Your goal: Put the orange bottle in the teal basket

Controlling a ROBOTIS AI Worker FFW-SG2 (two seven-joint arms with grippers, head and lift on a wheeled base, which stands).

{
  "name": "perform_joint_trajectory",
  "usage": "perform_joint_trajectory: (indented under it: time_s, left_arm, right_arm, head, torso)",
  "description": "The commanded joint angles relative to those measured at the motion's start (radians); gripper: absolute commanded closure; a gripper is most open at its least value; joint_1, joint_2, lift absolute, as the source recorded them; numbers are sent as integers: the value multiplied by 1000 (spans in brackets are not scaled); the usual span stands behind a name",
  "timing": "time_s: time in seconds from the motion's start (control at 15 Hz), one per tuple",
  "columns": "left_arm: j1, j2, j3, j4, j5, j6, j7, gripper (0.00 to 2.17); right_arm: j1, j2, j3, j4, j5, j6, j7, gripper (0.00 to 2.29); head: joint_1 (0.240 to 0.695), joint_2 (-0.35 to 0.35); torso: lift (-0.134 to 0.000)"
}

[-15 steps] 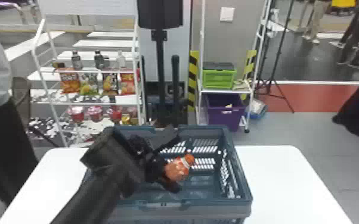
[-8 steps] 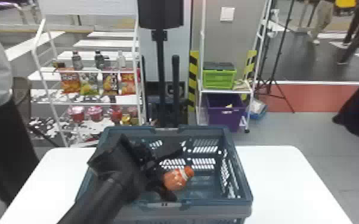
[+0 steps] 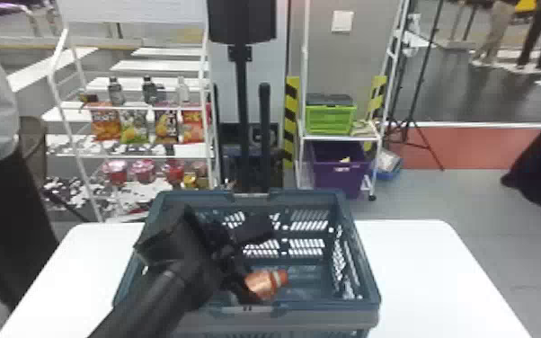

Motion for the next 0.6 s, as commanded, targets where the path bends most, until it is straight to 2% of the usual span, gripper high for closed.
perform_joint_trajectory:
  time_s: [0.0,0.27,0.53]
  left_arm:
    - [8,0,10,-16,4,3,21,93]
    - [25,0,28,-73,10,6,21,90]
    - [83,6,93,-252,16,55,-1,90]
  right_arm:
    - [0,2,2,0,4,0,0,144]
    - [2,5,2,0,6,-3,0,144]
    - [3,5,2,0,6,-3,-2,144]
  head:
    - [499,0]
    - [499,0]
    - [499,0]
  torso:
    - [0]
    - [0]
    - [0]
